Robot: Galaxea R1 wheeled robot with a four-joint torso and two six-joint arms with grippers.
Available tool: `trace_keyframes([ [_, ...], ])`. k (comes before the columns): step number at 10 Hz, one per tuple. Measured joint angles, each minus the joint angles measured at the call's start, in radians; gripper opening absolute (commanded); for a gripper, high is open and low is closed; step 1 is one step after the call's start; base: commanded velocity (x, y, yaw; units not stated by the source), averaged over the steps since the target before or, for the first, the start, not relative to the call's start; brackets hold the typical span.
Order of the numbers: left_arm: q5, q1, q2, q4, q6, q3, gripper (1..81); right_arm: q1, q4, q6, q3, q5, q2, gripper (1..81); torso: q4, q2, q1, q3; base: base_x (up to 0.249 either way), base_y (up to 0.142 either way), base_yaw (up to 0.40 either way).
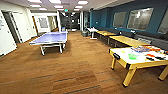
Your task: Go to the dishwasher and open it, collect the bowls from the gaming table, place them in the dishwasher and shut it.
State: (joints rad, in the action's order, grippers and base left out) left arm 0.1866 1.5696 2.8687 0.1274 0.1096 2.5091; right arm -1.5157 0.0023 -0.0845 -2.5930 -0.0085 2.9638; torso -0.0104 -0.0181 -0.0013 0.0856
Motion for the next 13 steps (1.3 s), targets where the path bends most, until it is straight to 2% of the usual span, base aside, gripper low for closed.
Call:
trace_keyframes([
  [13, -0.003, 0.003, 0.001, 0.0, 0.0, 0.0, 81.1, 0.0, 0.0, 0.0, 0.0, 0.001, 0.002, 81.1, 0.0, 0.0, 0.0, 0.0, 0.0, 0.0, -0.391],
])
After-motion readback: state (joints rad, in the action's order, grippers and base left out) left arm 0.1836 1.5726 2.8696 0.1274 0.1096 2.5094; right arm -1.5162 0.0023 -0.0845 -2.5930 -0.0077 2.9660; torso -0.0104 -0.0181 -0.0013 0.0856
